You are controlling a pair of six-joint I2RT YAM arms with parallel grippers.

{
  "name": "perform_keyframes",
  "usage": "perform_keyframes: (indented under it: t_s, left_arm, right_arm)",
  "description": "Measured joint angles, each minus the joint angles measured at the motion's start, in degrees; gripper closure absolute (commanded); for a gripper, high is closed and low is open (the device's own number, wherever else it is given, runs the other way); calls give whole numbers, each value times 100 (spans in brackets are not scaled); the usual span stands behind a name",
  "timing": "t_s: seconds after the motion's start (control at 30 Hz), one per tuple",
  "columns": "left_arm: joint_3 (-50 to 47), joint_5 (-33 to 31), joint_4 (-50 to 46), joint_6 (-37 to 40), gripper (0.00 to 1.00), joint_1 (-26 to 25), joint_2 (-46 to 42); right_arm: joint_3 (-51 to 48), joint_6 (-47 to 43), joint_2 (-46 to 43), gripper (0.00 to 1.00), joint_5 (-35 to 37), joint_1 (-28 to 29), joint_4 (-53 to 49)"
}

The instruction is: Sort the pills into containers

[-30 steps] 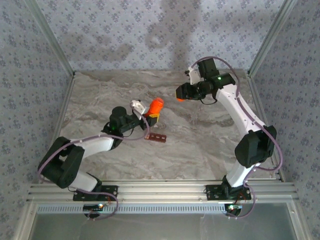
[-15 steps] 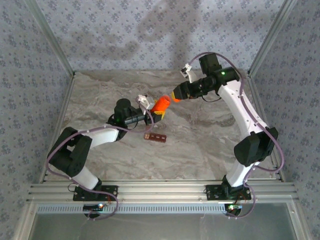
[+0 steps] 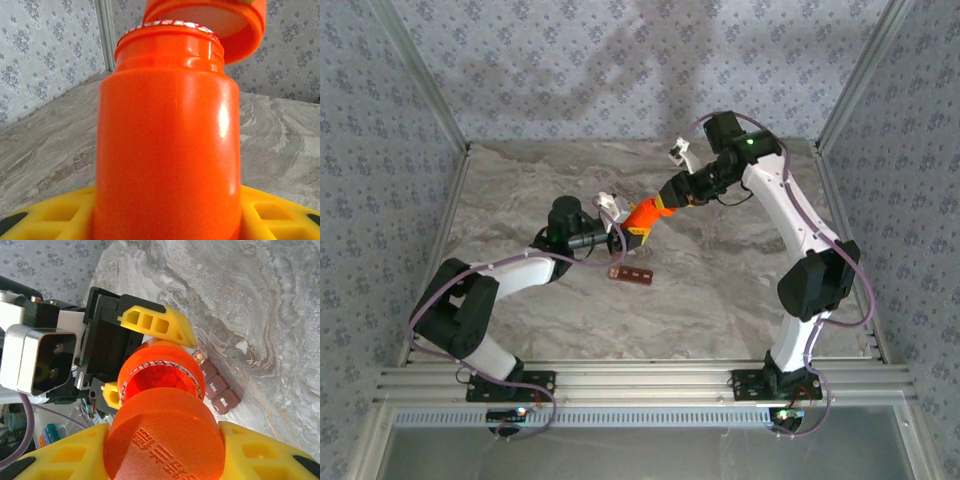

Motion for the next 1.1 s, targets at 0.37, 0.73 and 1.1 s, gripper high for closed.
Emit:
perform_keyframes:
  t_s: [0.37, 0.73, 1.1]
  left_arm:
    - [15, 120, -184, 20, 100, 7, -39]
    - [17, 245, -382, 90, 100, 7, -136]
    - [149, 358, -811, 238, 100, 7, -157]
  right_arm:
    - [186, -13, 221, 63, -39, 105, -11]
    - [219, -63, 356, 64, -225, 149, -87]
    - [295, -173, 494, 63, -345, 142, -308]
